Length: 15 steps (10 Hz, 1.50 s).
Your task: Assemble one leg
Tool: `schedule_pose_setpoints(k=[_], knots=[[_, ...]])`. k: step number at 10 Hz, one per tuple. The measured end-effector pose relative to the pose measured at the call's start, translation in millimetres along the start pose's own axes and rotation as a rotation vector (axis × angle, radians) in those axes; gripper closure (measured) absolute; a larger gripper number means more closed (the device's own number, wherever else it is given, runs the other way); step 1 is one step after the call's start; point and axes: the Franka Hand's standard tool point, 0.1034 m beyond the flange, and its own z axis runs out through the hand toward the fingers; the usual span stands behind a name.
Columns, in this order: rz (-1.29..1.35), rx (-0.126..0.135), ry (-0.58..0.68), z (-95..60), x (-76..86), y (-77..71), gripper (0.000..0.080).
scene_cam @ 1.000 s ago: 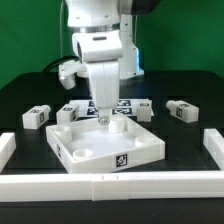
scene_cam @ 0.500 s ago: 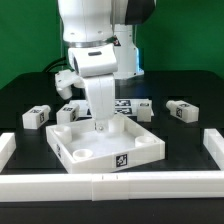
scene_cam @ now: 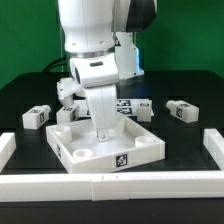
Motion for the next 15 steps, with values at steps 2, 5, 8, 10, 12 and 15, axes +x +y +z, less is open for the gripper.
schedule_pose_setpoints(k=[2,5,8,10,12,15], knots=[[0.007,0.0,0.0,-0.1,-1.4,-0.3,0.0161],[0.008,0.002,0.001,0.8,-1.1,-1.3,0.0667],[0.007,-0.007,-0.001,0.0,-1.4,0.6,0.0738],[0.007,-0.007,-0.001,-0.1,-1.4,0.7,0.0738],[0.033,-0.011,0.0,0.0,1.4,2.3,0.0738],[0.139,-0.023,0.009,1.9,37.2,16.1,0.0738]])
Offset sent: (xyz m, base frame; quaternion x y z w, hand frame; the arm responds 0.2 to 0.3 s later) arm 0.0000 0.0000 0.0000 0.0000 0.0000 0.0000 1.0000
